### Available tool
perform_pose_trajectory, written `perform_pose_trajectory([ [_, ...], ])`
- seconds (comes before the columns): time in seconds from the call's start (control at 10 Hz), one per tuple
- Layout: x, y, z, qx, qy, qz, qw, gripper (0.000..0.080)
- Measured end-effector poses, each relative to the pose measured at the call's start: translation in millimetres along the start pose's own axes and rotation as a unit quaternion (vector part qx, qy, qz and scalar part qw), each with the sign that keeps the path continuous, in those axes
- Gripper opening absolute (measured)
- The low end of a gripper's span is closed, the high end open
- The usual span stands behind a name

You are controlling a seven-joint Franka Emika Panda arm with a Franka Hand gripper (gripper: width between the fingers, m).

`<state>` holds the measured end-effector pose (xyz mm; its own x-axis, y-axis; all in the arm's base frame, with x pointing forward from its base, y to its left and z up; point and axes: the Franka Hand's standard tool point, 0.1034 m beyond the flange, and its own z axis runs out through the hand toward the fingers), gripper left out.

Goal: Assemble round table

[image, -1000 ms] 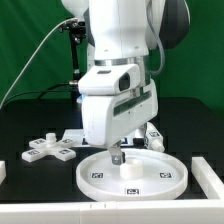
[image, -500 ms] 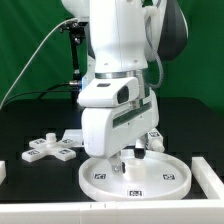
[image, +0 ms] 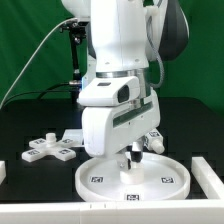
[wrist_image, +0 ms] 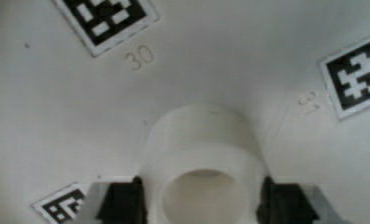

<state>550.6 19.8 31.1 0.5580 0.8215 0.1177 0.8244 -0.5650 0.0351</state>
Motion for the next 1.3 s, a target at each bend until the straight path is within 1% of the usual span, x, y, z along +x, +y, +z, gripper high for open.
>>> perform_pose_trajectory([
  [0.1,-0.2,-0.2,0.3,0.0,0.0,0.0,1.0,0.0177],
  [0.2,-0.1,-0.1,0.3,0.0,0.0,0.0,1.0,0.0032],
  [0.3,-0.2,-0.1,0.3,0.0,0.0,0.0,1.0,0.001],
  [0.5,-0.3,-0.2,-0.3,0.002,-0.002,0.0,1.0,0.0003],
  [0.6,1.0,1.3,-7.9,0.011,-0.008,0.001,1.0,0.0002],
  [0.7,3.6,0.3,-11.0,0.011,-0.007,0.006,1.0,0.0002],
  [0.8,4.1,-0.5,-10.7,0.012,-0.007,0.008,1.0,0.0002],
  [0.9,3.5,-0.7,-10.5,0.013,-0.008,0.009,1.0,0.0114],
  [1.0,2.4,-0.2,-10.1,0.014,-0.009,0.011,1.0,0.0114],
  [1.1,2.1,-0.6,-9.6,0.014,-0.009,0.011,1.0,0.0297],
  [1.2,2.3,-0.6,-9.6,0.014,-0.009,0.011,1.0,0.0433],
  [1.3,5.3,0.2,-11.3,0.013,-0.008,0.022,1.0,0.0433],
])
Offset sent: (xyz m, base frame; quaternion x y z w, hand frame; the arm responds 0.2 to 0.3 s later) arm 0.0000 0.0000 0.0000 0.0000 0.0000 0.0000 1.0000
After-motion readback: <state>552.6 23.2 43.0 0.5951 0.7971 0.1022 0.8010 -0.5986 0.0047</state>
